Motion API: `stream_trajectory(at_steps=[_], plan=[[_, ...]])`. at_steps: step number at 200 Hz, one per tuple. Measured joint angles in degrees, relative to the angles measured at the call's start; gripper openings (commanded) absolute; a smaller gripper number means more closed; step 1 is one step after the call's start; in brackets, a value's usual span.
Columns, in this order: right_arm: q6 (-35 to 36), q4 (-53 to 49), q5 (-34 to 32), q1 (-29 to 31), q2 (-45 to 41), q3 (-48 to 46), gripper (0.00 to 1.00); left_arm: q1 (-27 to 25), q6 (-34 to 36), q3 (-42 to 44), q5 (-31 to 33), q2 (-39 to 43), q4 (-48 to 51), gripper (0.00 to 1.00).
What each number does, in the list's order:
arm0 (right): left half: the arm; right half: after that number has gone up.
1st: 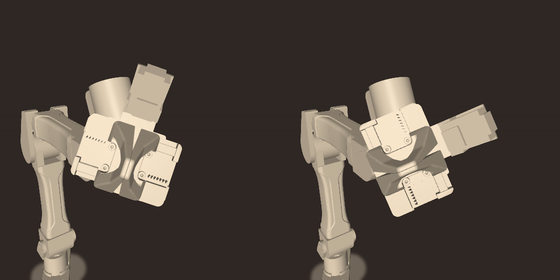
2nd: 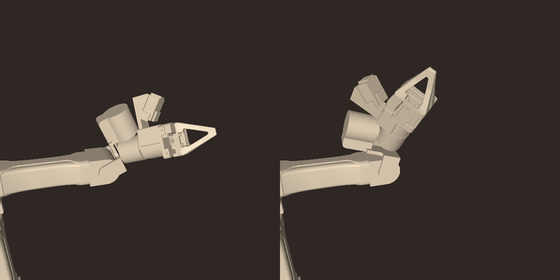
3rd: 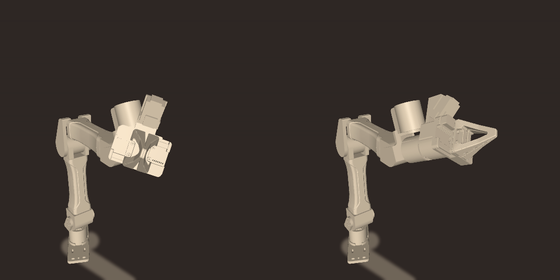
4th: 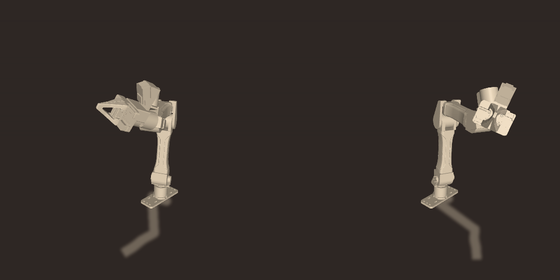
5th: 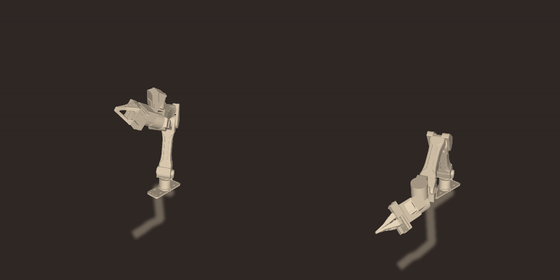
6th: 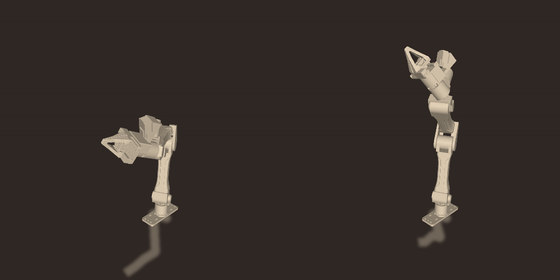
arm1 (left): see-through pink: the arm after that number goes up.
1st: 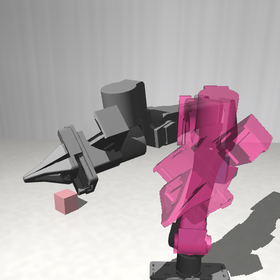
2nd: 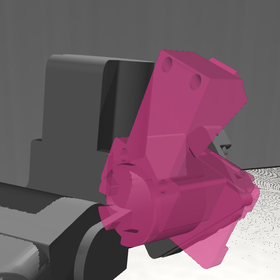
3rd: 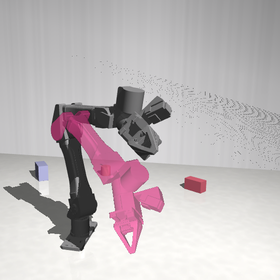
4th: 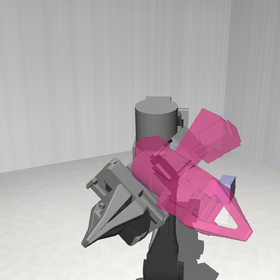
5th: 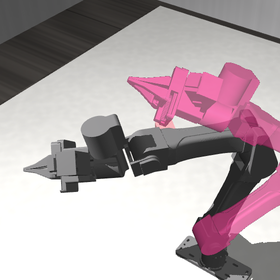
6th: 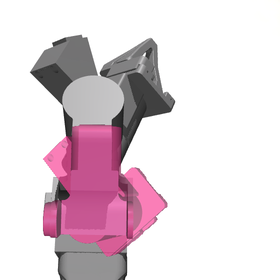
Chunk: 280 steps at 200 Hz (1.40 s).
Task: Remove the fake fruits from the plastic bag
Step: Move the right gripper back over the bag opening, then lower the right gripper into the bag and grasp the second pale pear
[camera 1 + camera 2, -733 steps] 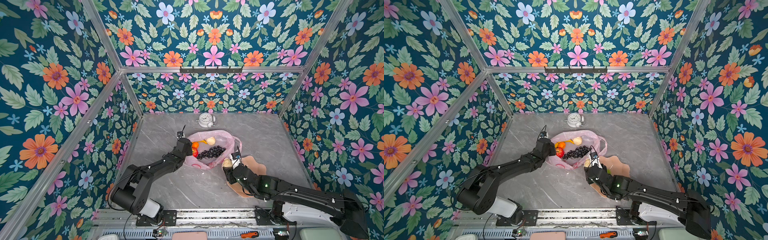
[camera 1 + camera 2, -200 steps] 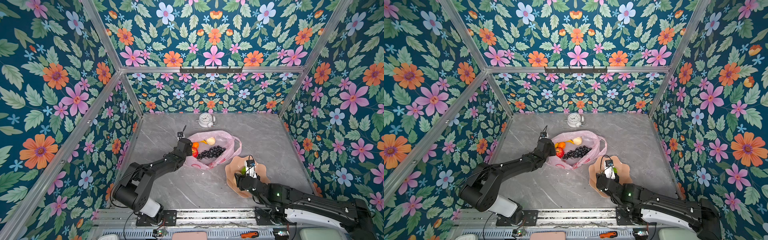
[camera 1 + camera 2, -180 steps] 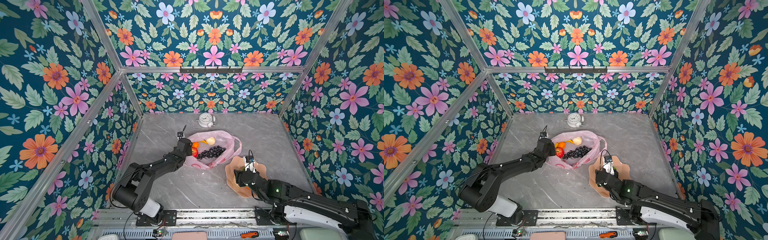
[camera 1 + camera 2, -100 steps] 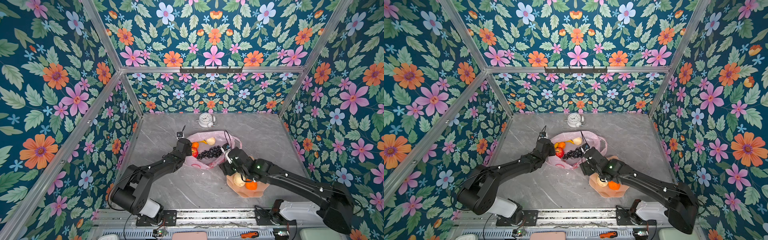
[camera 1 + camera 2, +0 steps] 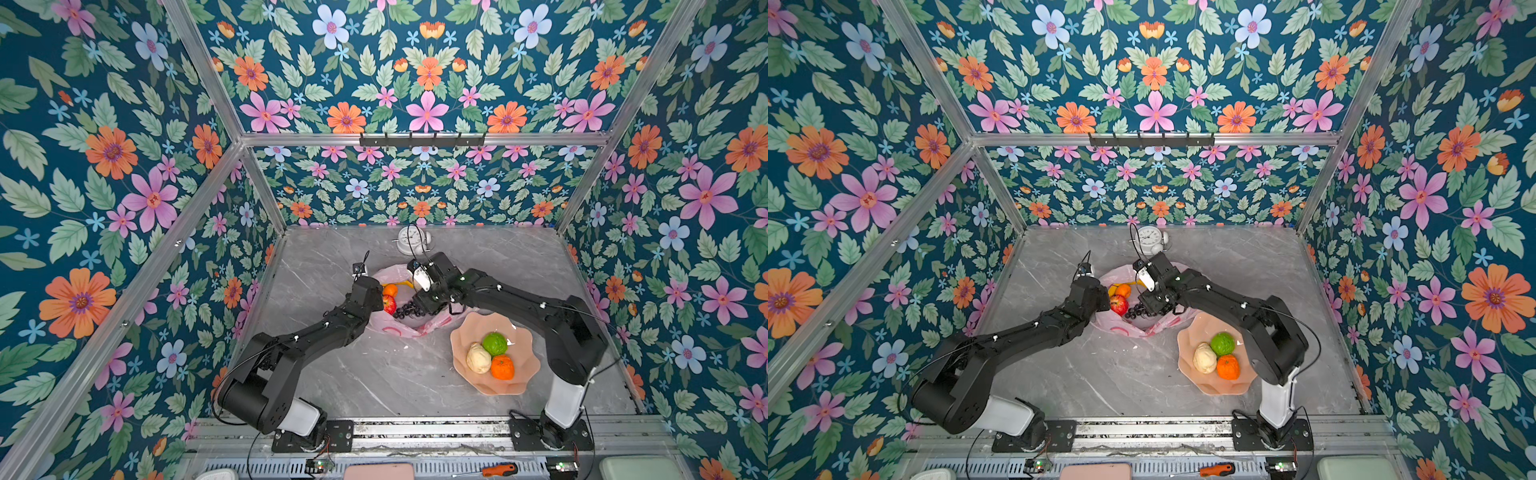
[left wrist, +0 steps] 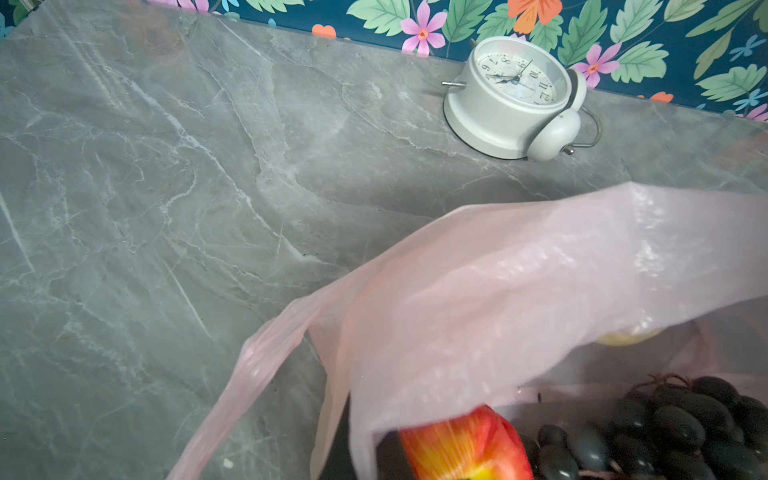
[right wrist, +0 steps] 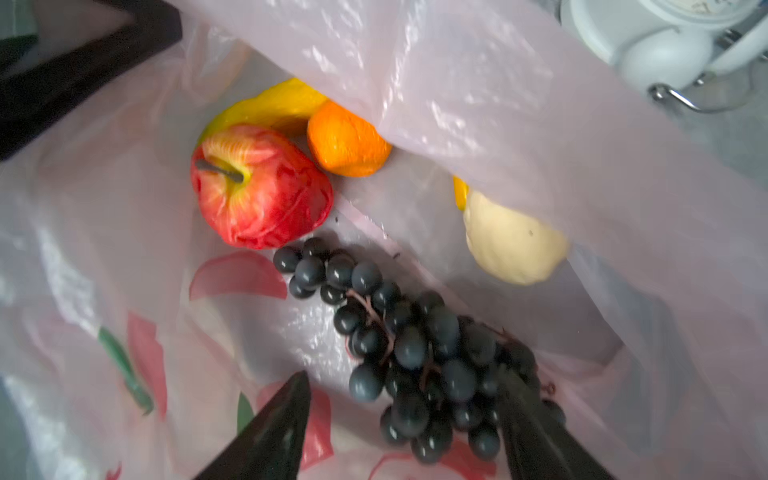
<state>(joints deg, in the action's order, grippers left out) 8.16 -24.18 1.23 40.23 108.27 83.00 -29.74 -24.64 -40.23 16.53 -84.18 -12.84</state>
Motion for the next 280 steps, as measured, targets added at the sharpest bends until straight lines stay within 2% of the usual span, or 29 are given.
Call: stream_trajectory(at_steps=[39, 119, 280], plan=[[4.68, -2.51, -0.92, -1.33, 7.54, 7.63, 0.73, 0.0, 0.0, 0.02, 0.0, 0.07, 0.02, 0.07], [10.23, -4.33, -5.75, -2.67, 17.0, 19.15, 0.73, 0.0, 0.0, -0.31, -0.39, -1.05, 0.02, 0.07], [11.21, -9.44, -8.52, -3.1, 28.33, 33.29, 0.71, 0.0, 0.0, -0.66, -1.01, -1.31, 0.22, 0.08]])
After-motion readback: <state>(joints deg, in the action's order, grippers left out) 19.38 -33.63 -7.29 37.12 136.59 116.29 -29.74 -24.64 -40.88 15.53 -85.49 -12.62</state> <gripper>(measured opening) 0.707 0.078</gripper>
